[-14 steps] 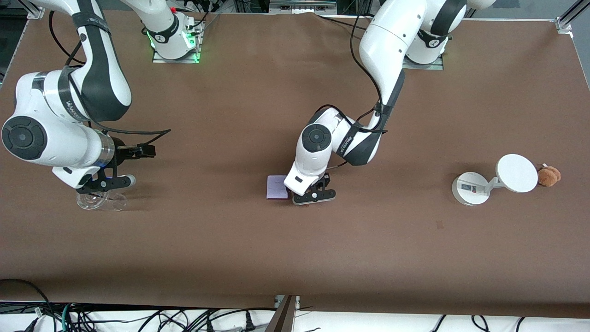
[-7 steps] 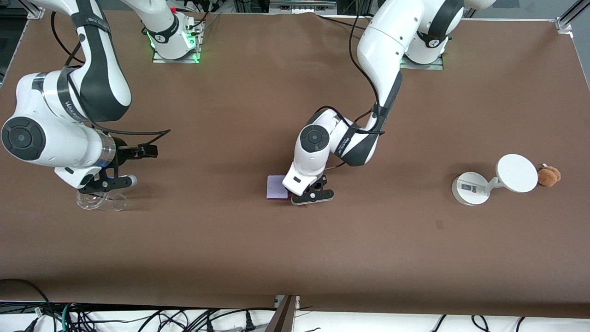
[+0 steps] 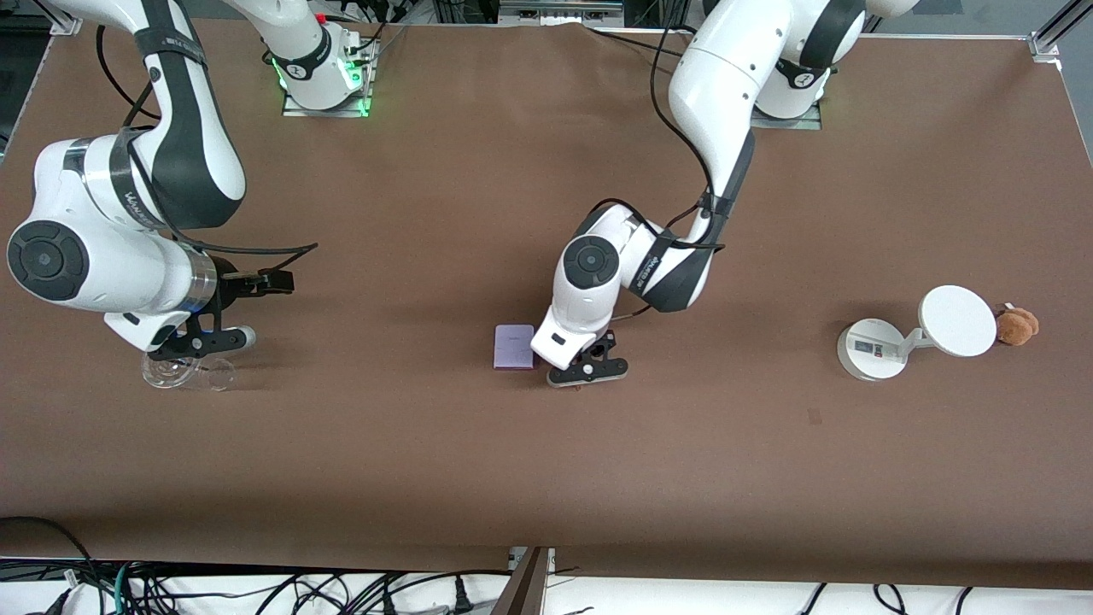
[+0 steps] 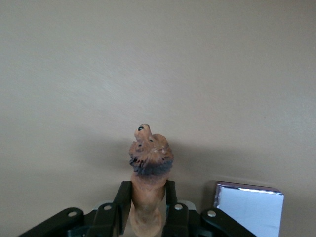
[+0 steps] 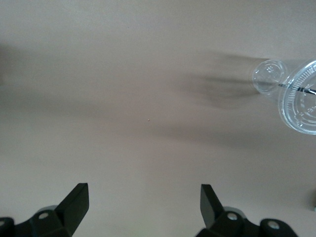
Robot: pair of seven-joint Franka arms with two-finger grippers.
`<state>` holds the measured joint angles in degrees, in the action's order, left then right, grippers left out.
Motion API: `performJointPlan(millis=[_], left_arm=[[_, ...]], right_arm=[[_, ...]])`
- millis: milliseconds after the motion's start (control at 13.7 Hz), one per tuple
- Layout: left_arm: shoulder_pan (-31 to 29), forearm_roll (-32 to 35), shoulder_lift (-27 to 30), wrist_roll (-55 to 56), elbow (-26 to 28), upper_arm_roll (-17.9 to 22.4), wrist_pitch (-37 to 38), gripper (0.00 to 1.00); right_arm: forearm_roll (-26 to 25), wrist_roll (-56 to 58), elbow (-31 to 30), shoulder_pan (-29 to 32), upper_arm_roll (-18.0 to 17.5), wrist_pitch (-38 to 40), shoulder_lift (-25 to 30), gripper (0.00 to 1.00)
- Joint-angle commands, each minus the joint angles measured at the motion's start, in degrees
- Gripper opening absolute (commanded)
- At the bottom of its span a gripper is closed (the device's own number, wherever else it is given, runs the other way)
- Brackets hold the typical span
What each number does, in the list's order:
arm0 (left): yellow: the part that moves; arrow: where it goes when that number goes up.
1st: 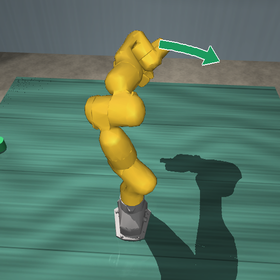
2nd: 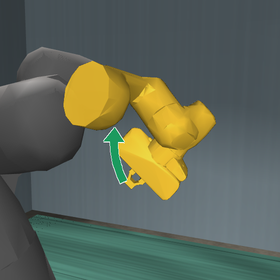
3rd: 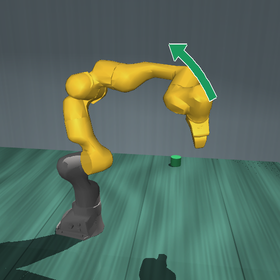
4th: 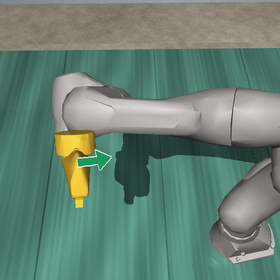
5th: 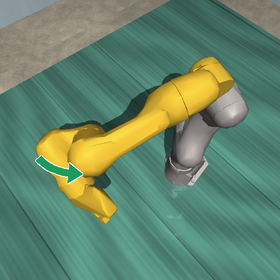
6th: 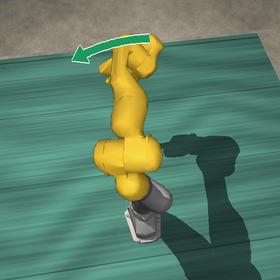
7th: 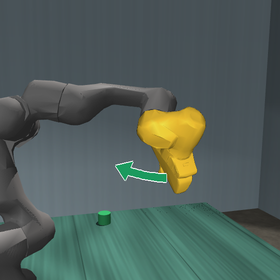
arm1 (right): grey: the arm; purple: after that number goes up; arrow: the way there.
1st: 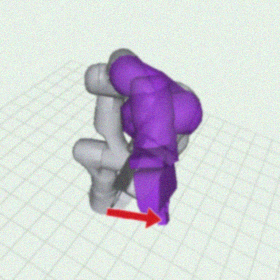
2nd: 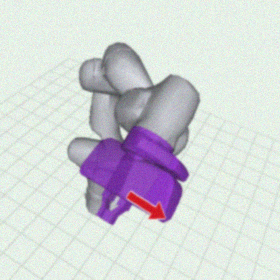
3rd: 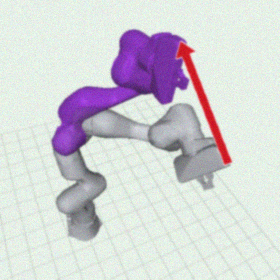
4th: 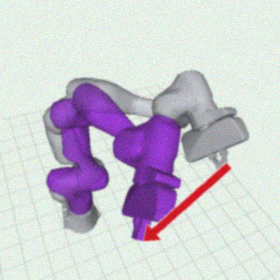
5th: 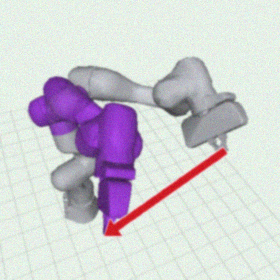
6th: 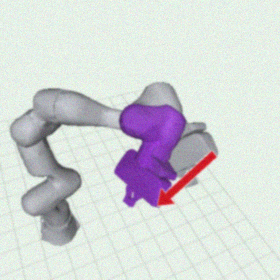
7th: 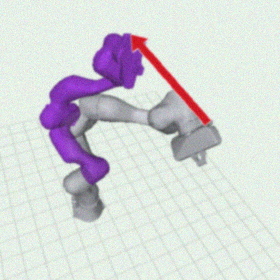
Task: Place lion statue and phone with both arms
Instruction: 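Grasp the lion statue with the left gripper while the right gripper moves out, then carry the lion toward the lamp while the right gripper reaches the phone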
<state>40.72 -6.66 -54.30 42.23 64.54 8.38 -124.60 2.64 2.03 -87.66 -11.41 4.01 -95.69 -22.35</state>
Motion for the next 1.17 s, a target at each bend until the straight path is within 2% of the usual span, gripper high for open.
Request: performJointPlan(millis=[0, 291, 437, 583, 729, 1093], left_arm=[[-3.79, 1.29, 7.08, -7.23, 2.59, -0.29, 6.27, 0.00], [-12.49, 1.38, 16.22, -22.17, 8.04, -0.29, 15.24, 0.00], [-17.32, 1.38, 19.56, -26.83, 12.42, -0.29, 16.05, 0.00], [-19.19, 2.51, 21.16, -27.91, 15.43, 0.14, 16.14, 0.00], [-20.50, 8.83, 22.04, -27.82, 18.15, 0.41, 14.39, 0.00], [-28.85, 8.94, 24.15, -35.20, 31.06, -0.03, -1.84, 0.00]], right_arm=[[1.40, -0.54, 1.09, -0.10, -0.05, -0.55, -1.12, 1.00], [1.40, -0.63, 1.00, -1.68, -0.06, -1.51, -2.52, 1.00], [1.40, -0.63, 1.00, -3.00, 0.03, -2.39, -3.23, 1.00], [1.58, -2.98, 1.00, -4.14, -0.06, -3.71, -4.10, 1.00], [4.99, -8.69, 1.00, -6.33, -0.06, -4.76, -5.24, 1.00], [6.06, -17.56, 0.91, -13.27, -0.06, -12.66, -9.64, 1.00]])
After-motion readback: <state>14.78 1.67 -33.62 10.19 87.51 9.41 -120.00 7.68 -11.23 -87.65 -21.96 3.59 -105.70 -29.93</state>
